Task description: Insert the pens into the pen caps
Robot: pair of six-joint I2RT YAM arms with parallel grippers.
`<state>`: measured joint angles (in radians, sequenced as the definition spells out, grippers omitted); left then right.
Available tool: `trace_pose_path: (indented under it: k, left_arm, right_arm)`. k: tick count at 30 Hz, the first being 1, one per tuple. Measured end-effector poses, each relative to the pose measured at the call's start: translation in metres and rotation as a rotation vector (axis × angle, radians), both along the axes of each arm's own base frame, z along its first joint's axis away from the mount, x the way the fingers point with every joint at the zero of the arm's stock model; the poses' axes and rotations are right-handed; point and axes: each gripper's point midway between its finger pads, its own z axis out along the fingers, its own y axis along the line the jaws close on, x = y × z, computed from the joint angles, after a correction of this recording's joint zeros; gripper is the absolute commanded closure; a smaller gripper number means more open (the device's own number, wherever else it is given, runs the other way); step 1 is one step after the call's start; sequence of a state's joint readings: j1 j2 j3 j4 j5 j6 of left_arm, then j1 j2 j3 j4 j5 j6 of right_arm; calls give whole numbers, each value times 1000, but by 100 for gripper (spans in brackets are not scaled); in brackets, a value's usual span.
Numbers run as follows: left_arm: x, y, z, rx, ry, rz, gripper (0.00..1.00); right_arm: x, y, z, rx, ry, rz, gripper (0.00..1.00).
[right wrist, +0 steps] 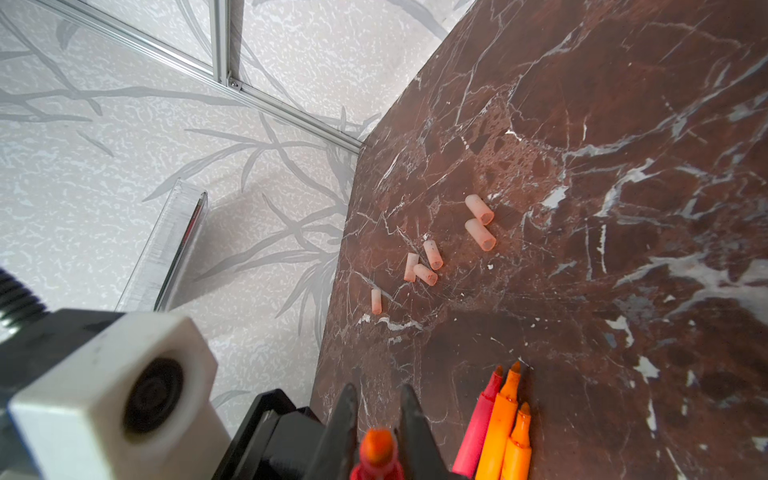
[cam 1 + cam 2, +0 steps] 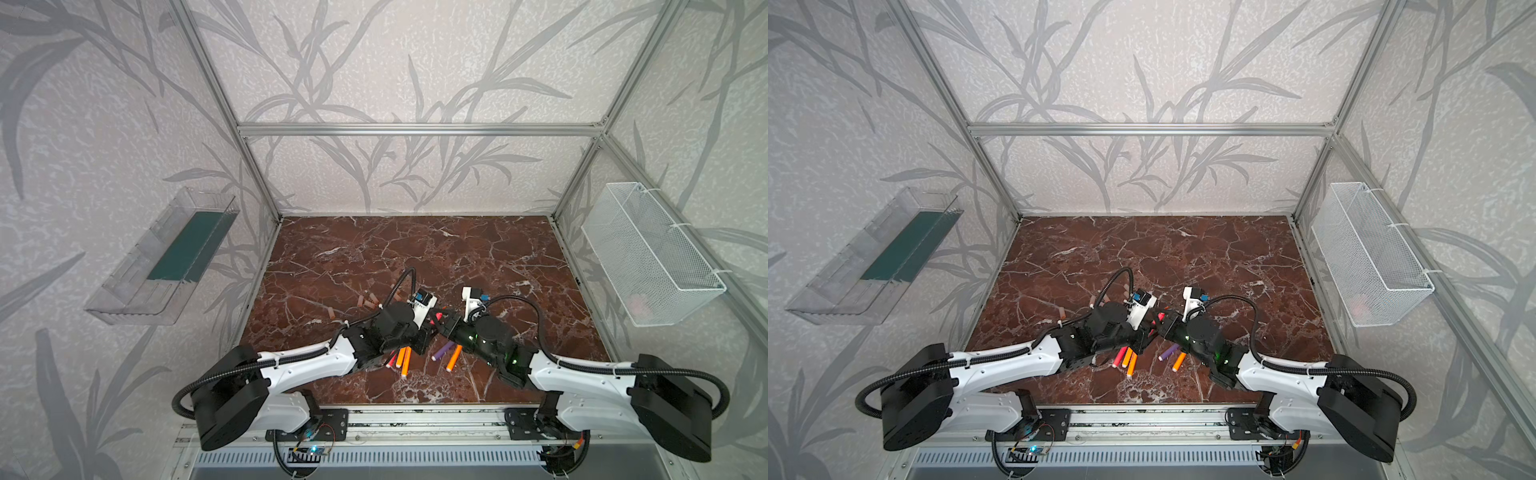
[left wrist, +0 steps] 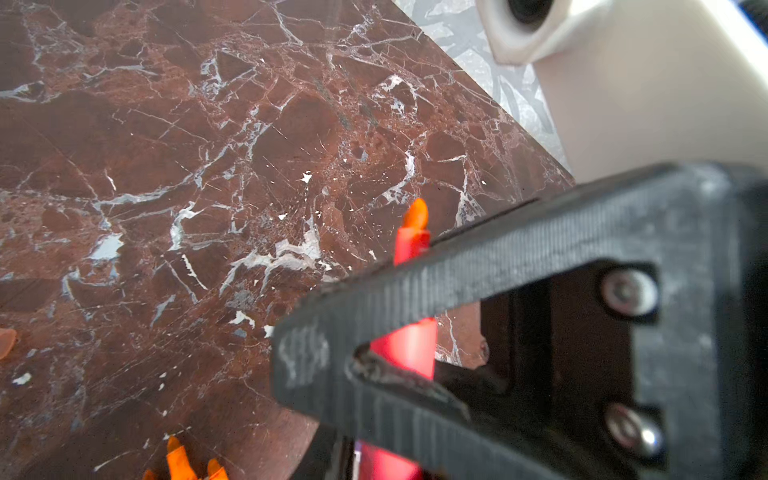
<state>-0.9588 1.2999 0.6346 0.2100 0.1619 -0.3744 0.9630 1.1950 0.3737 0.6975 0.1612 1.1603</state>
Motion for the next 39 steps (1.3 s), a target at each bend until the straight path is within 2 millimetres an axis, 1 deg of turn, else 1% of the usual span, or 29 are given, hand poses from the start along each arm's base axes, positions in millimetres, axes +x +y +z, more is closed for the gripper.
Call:
trace_pose_path:
  k: [1, 2, 5, 6, 7, 9, 10, 11, 14, 15, 17, 18, 20, 22, 25, 28, 30, 35, 37, 39]
  left_arm:
    - [0, 0, 0, 2, 0, 0, 96]
    - [0, 1, -1, 5, -1, 1, 100]
    - [1, 2, -3, 15, 2, 9, 100]
    - [2, 4, -3, 18, 1, 20, 100]
    - [4, 6, -4, 23, 0, 32, 100]
    - [9, 14, -7, 27, 4, 68, 100]
    - [14, 24, -10, 31, 8, 102, 100]
    - [19, 33, -11, 31, 15, 136, 100]
    - [37, 77, -14, 38, 36, 287, 100]
    - [43, 94, -13, 36, 37, 349, 100]
    - [50, 128, -8, 33, 35, 467, 100]
    - [51, 145, -5, 32, 31, 523, 100]
    - [51, 174, 1, 24, 20, 622, 100]
    - [49, 200, 6, 10, 7, 711, 100]
    - [41, 229, 4, 1, 6, 802, 100]
    - [32, 242, -1, -4, 15, 839, 100]
    - [30, 245, -1, -6, 21, 846, 100]
    - [27, 244, -11, 21, 58, 836, 100]
    - [26, 242, -14, 24, 72, 823, 100]
    - [25, 240, -16, 26, 82, 815, 100]
  right_arm:
    - [1, 1, -1, -2, 1, 0, 100]
    - [1, 2, -1, -3, 2, 1, 98]
    - [2, 4, -3, -6, 5, 0, 70]
    - [2, 4, -3, -7, 5, -1, 58]
    - [2, 4, -3, -12, 1, -2, 49]
    - [2, 3, -3, -31, 0, -3, 35]
    - [2, 2, -1, -47, -2, -4, 32]
    - [2, 1, 1, -66, -5, -7, 31]
    - [4, -2, 16, -112, -33, -22, 30]
    - [6, -4, 25, -128, -50, -33, 30]
    - [9, -9, 35, -169, -76, -53, 32]
    - [11, -13, 38, -201, -86, -65, 34]
    - [13, -16, 44, -258, -106, -76, 34]
    - [17, -19, 43, -334, -115, -86, 34]
    - [25, -18, 38, -466, -121, -89, 34]
    - [38, -7, 24, -614, -101, -71, 34]
    - [46, 3, 13, -703, -84, -50, 35]
    - [70, 33, -19, -873, -28, 18, 40]
    - [82, 47, -36, -927, -2, 54, 42]
    - [93, 58, -53, -980, 18, 91, 44]
